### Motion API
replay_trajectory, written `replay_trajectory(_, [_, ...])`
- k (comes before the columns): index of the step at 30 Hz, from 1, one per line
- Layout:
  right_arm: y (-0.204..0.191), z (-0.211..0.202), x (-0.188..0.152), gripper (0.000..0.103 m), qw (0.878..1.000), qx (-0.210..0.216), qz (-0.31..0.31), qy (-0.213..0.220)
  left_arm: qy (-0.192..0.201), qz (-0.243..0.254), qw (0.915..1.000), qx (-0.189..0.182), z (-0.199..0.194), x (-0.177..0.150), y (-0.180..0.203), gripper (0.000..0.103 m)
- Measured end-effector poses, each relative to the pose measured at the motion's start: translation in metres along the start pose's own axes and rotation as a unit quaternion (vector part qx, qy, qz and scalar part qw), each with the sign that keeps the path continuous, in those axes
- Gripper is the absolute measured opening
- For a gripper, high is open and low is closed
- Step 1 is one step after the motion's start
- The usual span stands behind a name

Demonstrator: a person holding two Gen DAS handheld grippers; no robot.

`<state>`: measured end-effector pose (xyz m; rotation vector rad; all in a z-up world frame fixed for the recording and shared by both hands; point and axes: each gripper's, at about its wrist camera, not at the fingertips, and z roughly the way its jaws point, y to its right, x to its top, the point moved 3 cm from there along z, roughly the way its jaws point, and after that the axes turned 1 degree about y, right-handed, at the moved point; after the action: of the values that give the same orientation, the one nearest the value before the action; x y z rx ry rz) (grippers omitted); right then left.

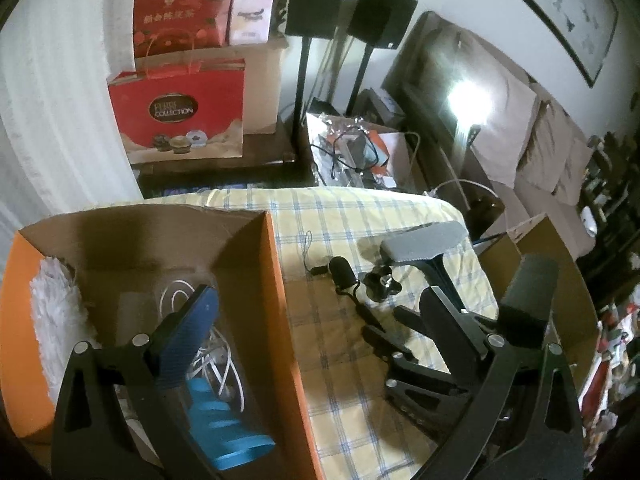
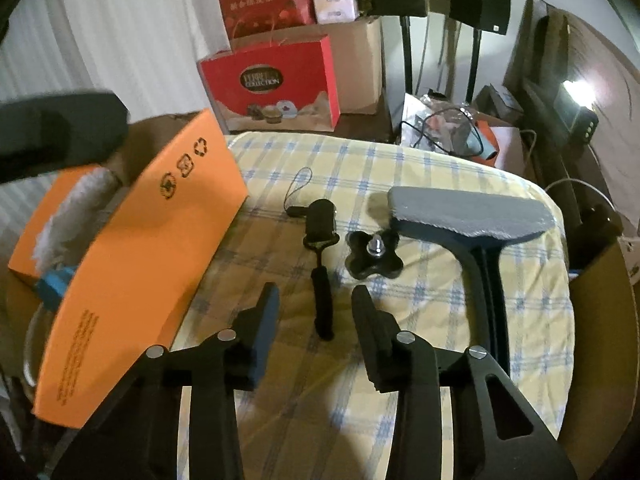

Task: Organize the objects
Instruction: 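Move the right gripper to the black phone holder and grasp its handle, then lift the black phone holder off the table with the right gripper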

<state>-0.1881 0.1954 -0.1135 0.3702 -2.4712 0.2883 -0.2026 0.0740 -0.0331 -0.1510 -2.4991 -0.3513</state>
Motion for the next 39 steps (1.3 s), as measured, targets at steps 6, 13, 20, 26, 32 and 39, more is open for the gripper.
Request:
replay_trajectory(6, [-0.002,0.021,0.003,0.031,1.000,-0.003,-0.010,-0.011,-0.003,-0.013,0.9999,-0.002,0.003,0.001,-0.009,0.101])
replay_trajectory(13, [0.001,0.036,-0.003,0.021,1.000,-0.018,-0.014,-0.022,-0.007,-0.016,0.9998,0.000,0.006,0.000,-0.014,0.101])
replay_trajectory(20, [0.002,0.030,-0.008,0.009,0.999,-0.035,-0.022,-0.019,-0.010,-0.008,0.9999,0.001,0.008,-0.002,-0.008,0.101])
replay_trajectory(26, [0.007,0.014,-0.009,0.009,1.000,-0.024,-0.008,-0.008,-0.011,-0.008,0.9999,-0.002,0.008,-0.003,-0.006,0.101])
replay_trajectory(32, [0.008,-0.010,-0.002,0.009,1.000,-0.013,0.003,0.015,-0.009,-0.002,1.0000,-0.003,0.004,-0.004,0.003,0.101])
replay_trajectory(39, [0.009,-0.046,0.004,0.009,0.999,-0.002,0.014,0.044,-0.009,0.011,0.9999,-0.006,0.002,-0.003,0.018,0.101])
